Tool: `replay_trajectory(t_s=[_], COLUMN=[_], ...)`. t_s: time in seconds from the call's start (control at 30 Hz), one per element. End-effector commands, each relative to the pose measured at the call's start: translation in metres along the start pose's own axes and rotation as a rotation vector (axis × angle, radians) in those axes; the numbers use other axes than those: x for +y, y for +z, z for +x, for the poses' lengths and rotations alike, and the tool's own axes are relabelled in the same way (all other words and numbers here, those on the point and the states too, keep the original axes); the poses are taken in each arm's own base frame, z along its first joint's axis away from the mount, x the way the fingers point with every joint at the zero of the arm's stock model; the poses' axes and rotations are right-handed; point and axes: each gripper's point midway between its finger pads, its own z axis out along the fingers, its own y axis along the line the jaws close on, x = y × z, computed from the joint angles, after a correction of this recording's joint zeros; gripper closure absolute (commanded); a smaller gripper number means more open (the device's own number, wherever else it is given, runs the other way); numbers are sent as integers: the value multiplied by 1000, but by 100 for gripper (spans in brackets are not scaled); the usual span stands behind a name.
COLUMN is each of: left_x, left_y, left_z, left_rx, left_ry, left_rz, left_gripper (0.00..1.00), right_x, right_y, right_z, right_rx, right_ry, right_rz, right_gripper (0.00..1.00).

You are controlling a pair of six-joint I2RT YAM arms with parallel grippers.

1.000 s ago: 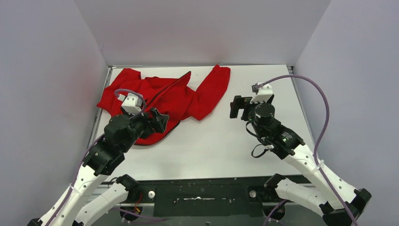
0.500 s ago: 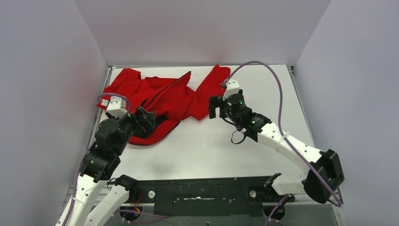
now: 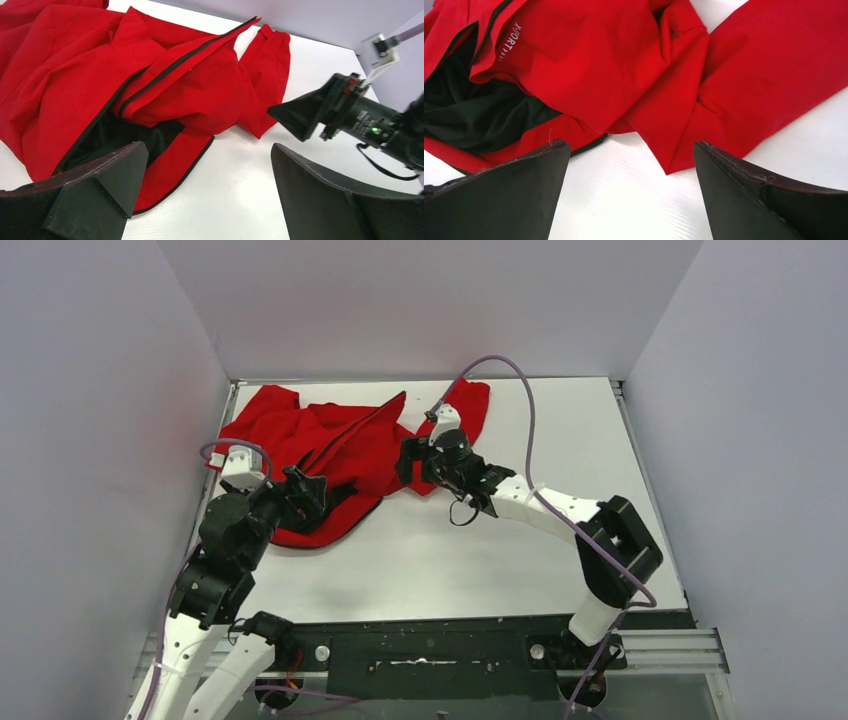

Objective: Zip up the jacket

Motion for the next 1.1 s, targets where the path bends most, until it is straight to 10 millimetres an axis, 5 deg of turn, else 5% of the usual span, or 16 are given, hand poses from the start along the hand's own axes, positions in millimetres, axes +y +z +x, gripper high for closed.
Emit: replay_trajectory(t_s=[0.0,0.3,0.73,0.8,1.03,1.07], left_x=[-9,-7,-7,-7,-5,-5], left_y=[1,1,0,1,1,0], left_z=[-19,-20,-20,-20,-20,-20], left_rx=[-69,-72,-73,-71,-73,-73], left_ry=[-18,-19,-19,-18,-21,-20], left_rz=[38,32,40,38,28,27], left_gripper=[3,3,3,3,3,3], right_x=[35,56,77,75,73,70], right_y=[20,70,115,119,113,110], right_z=[-29,-2,-12,-16,-43,-48], right_rx=[-104,-64,-106,-115,-166,-176], right_ry=[142,314,354,369,379,377], right_rz=[-86,-142,-186,-182,-194,-189], right_gripper=[0,0,5,16,98,100])
